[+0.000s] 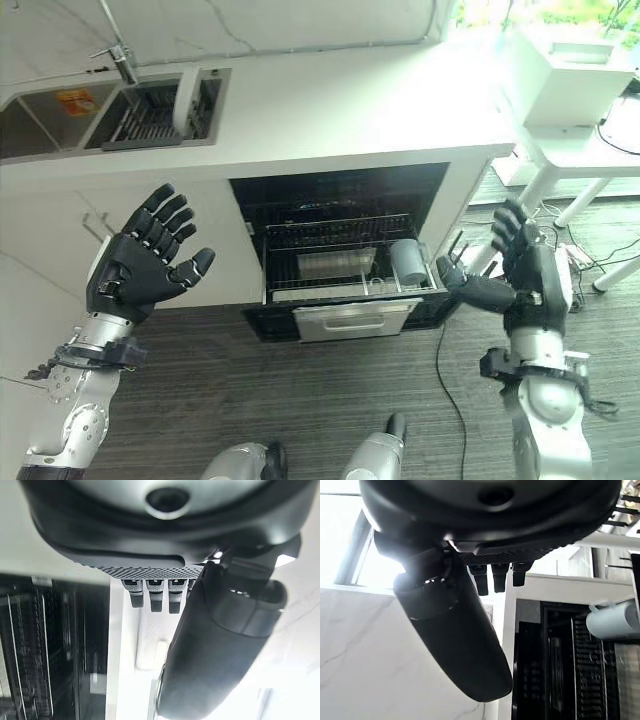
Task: Place the dishes in the dishwasher.
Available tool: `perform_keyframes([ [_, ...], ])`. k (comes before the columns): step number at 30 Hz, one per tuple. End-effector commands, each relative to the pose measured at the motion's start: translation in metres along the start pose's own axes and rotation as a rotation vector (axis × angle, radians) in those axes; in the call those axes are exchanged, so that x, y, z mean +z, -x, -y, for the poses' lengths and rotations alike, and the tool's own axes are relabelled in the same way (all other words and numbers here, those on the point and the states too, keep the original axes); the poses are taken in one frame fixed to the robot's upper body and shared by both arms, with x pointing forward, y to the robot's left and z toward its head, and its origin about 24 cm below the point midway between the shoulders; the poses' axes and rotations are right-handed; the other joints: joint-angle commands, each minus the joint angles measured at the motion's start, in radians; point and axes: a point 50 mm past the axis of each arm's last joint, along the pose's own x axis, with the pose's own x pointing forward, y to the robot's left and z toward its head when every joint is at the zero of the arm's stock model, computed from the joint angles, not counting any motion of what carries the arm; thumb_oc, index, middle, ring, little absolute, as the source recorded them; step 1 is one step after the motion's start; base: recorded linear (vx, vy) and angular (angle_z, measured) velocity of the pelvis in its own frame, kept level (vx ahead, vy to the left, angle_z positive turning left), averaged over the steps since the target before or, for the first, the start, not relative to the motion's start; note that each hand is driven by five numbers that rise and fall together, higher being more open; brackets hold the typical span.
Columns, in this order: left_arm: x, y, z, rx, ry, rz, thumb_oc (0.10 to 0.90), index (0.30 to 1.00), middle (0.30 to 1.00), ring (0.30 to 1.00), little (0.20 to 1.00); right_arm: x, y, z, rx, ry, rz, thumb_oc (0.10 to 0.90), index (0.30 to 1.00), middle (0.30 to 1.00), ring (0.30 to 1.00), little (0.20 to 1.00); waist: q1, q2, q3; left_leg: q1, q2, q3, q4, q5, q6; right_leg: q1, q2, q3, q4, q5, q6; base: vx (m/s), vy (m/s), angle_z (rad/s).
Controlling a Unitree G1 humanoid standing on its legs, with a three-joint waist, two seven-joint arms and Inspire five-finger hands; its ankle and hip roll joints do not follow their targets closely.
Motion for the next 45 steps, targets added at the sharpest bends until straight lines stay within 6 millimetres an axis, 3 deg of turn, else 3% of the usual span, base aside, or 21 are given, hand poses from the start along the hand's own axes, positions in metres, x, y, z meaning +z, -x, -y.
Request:
perform_keyframes([
  [1, 0.067, -0.010, 0.014, -0.133, -0.100, 0.281, 0.800, 0.900, 0.900, 0.900, 0.900, 0.071, -0.019, -0.004, 0.058, 0.071, 0.381, 0.800, 0.900, 0.900, 0.900, 0.900, -0.001, 0.027, -0.089, 0.080, 0.060, -0.079, -0.174, -0.022, -0.110, 0.138, 0.162, 0.002, 0.057, -0.370, 0.060, 0.01, 0.430, -0.91],
  [4, 0.062, -0.011, 0.016, -0.140, -0.101, 0.269, 0.800, 0.900, 0.900, 0.900, 0.900, 0.070, -0.018, -0.004, 0.043, 0.058, 0.371, 0.800, 0.900, 0.900, 0.900, 0.900, -0.009, 0.023, -0.099, 0.081, 0.034, -0.098, -0.174, -0.039, -0.083, 0.157, 0.277, -0.010, 0.057, -0.416, 0.030, 0.02, 0.153, 0.08],
  [7, 0.056, -0.010, 0.021, -0.165, -0.079, 0.261, 0.800, 0.900, 0.900, 0.900, 0.900, 0.068, -0.014, 0.003, 0.006, 0.068, 0.361, 0.800, 0.900, 0.900, 0.900, 0.900, -0.034, 0.002, -0.104, 0.074, -0.015, -0.134, -0.174, -0.032, -0.066, 0.136, 0.397, 0.066, 0.057, -0.513, -0.017, 0.02, 0.007, 0.14],
  [9, 0.053, -0.010, 0.027, -0.193, -0.084, 0.263, 0.800, 0.900, 0.900, 0.900, 0.900, 0.067, -0.012, 0.008, -0.013, 0.055, 0.356, 0.800, 0.900, 0.900, 0.900, 0.900, -0.042, -0.008, -0.106, 0.080, -0.039, -0.130, -0.174, -0.035, -0.060, 0.110, 0.398, 0.076, 0.057, -0.520, -0.023, 0.06, -0.086, 0.53],
  [19, 0.052, -0.008, 0.030, -0.186, -0.053, 0.285, 0.800, 0.900, 0.900, 0.900, 0.900, 0.063, -0.016, 0.004, 0.001, 0.042, 0.336, 0.800, 0.900, 0.900, 0.900, 0.900, -0.049, 0.002, -0.127, 0.105, -0.027, -0.085, -0.174, -0.031, -0.066, 0.145, 0.415, 0.094, 0.057, -0.568, -0.052, 0.06, -0.100, -0.02],
  [21, 0.053, -0.006, 0.033, -0.201, -0.043, 0.294, 0.800, 0.900, 0.900, 0.900, 0.900, 0.063, -0.015, 0.011, 0.000, 0.052, 0.322, 0.800, 0.900, 0.900, 0.900, 0.900, -0.042, -0.010, -0.117, 0.119, -0.023, -0.038, -0.174, 0.020, -0.103, 0.157, 0.386, 0.085, 0.057, -0.570, -0.066, 0.10, -0.130, 0.18],
  [22, 0.055, -0.006, 0.037, -0.219, -0.032, 0.308, 0.800, 0.900, 0.900, 0.900, 0.900, 0.066, -0.017, 0.013, 0.002, 0.071, 0.331, 0.800, 0.900, 0.900, 0.900, 0.900, -0.033, -0.030, -0.097, 0.125, -0.030, -0.007, -0.174, 0.090, -0.129, 0.169, 0.350, 0.083, 0.057, -0.566, -0.075, 0.05, -0.084, 0.35],
  [23, 0.055, -0.006, 0.037, -0.220, -0.031, 0.309, 0.800, 0.900, 0.900, 0.900, 0.900, 0.067, -0.018, 0.013, 0.002, 0.072, 0.333, 0.800, 0.900, 0.900, 0.900, 0.900, -0.032, -0.032, -0.094, 0.125, -0.031, -0.006, -0.174, 0.095, -0.131, 0.170, 0.347, 0.083, 0.057, -0.566, -0.076, 0.00, 0.003, 0.39],
  [25, 0.056, -0.006, 0.039, -0.227, -0.024, 0.323, 0.800, 0.900, 0.900, 0.900, 0.900, 0.070, -0.021, 0.011, 0.009, 0.089, 0.349, 0.800, 0.900, 0.900, 0.900, 0.900, -0.036, -0.034, -0.080, 0.108, 0.033, 0.030, -0.174, 0.107, -0.142, 0.175, 0.328, 0.076, 0.057, -0.560, -0.074, -0.03, 0.138, 0.29],
  [27, 0.058, -0.005, 0.038, -0.215, -0.017, 0.336, 0.800, 0.900, 0.900, 0.900, 0.900, 0.071, -0.023, 0.009, 0.024, 0.090, 0.358, 0.800, 0.900, 0.900, 0.900, 0.900, -0.049, -0.014, -0.079, 0.095, 0.112, 0.038, -0.174, 0.084, -0.153, 0.180, 0.336, 0.075, 0.057, -0.567, -0.064, 0.00, 0.276, 0.27],
  [30, 0.060, 0.001, 0.035, -0.189, -0.004, 0.357, 0.800, 0.900, 0.900, 0.900, 0.900, 0.072, -0.019, 0.012, 0.048, 0.100, 0.358, 0.800, 0.900, 0.900, 0.900, 0.900, -0.060, 0.012, -0.096, 0.017, 0.215, -0.022, -0.174, 0.124, -0.200, 0.171, 0.347, 0.099, 0.057, -0.577, -0.054, 0.04, 0.388, 0.25],
  [32, 0.059, 0.002, 0.034, -0.182, 0.005, 0.365, 0.800, 0.900, 0.900, 0.900, 0.900, 0.073, -0.019, 0.014, 0.056, 0.110, 0.359, 0.800, 0.900, 0.900, 0.900, 0.900, -0.061, 0.017, -0.108, -0.016, 0.244, -0.063, -0.174, 0.144, -0.218, 0.167, 0.347, 0.116, 0.057, -0.584, -0.055, 0.09, 0.353, -0.09],
  [34, 0.058, 0.003, 0.034, -0.174, 0.012, 0.378, 0.800, 0.900, 0.900, 0.900, 0.900, 0.078, -0.023, 0.013, 0.070, 0.114, 0.371, 0.800, 0.900, 0.900, 0.900, 0.900, -0.048, 0.022, -0.114, -0.028, 0.239, -0.139, -0.174, 0.137, -0.222, 0.163, 0.334, 0.147, 0.057, -0.590, -0.049, 0.12, 0.545, -0.41],
  [37, 0.060, 0.002, 0.032, -0.176, 0.006, 0.386, 0.800, 0.900, 0.900, 0.900, 0.900, 0.084, -0.026, 0.009, 0.067, 0.115, 0.396, 0.800, 0.900, 0.900, 0.900, 0.900, -0.044, 0.033, -0.126, 0.001, 0.215, -0.125, -0.174, 0.093, -0.216, 0.147, 0.267, 0.148, 0.057, -0.573, 0.000, 0.06, 0.552, -0.52],
  [38, 0.061, 0.000, 0.032, -0.190, 0.005, 0.379, 0.800, 0.900, 0.900, 0.900, 0.900, 0.084, -0.024, 0.010, 0.057, 0.109, 0.400, 0.800, 0.900, 0.900, 0.900, 0.900, -0.045, 0.032, -0.128, 0.006, 0.203, -0.121, -0.174, 0.080, -0.213, 0.143, 0.240, 0.143, 0.057, -0.557, 0.025, 0.07, 0.596, -0.49],
  [39, 0.063, -0.005, 0.031, -0.221, 0.004, 0.357, 0.800, 0.900, 0.900, 0.900, 0.900, 0.082, -0.019, 0.013, 0.029, 0.080, 0.404, 0.800, 0.900, 0.900, 0.900, 0.900, -0.042, 0.023, -0.131, 0.009, 0.154, -0.132, -0.174, 0.055, -0.190, 0.140, 0.190, 0.139, 0.057, -0.523, 0.070, 0.09, 0.663, -0.12],
  [41, 0.064, -0.008, 0.030, -0.238, -0.001, 0.349, 0.800, 0.900, 0.900, 0.900, 0.900, 0.079, -0.015, 0.014, 0.014, 0.049, 0.400, 0.800, 0.900, 0.900, 0.900, 0.900, -0.039, 0.014, -0.132, 0.009, 0.124, -0.134, -0.174, 0.040, -0.171, 0.144, 0.158, 0.131, 0.057, -0.479, 0.081, 0.07, 0.464, 0.31],
  [44, 0.065, -0.011, 0.031, -0.263, -0.020, 0.338, 0.800, 0.900, 0.900, 0.900, 0.900, 0.070, -0.011, 0.008, 0.014, 0.030, 0.382, 0.800, 0.900, 0.900, 0.900, 0.900, -0.029, 0.009, -0.129, 0.027, 0.071, -0.133, -0.174, 0.008, -0.126, 0.147, 0.113, 0.104, 0.057, -0.352, 0.076, 0.09, 0.406, 0.19],
  [45, 0.066, -0.012, 0.032, -0.274, -0.036, 0.335, 0.800, 0.900, 0.900, 0.900, 0.900, 0.068, -0.013, 0.003, 0.020, 0.025, 0.374, 0.800, 0.900, 0.900, 0.900, 0.900, -0.021, 0.014, -0.130, 0.032, 0.066, -0.128, -0.174, 0.000, -0.114, 0.155, 0.112, 0.085, 0.057, -0.349, 0.071, 0.08, 0.383, 0.10],
])
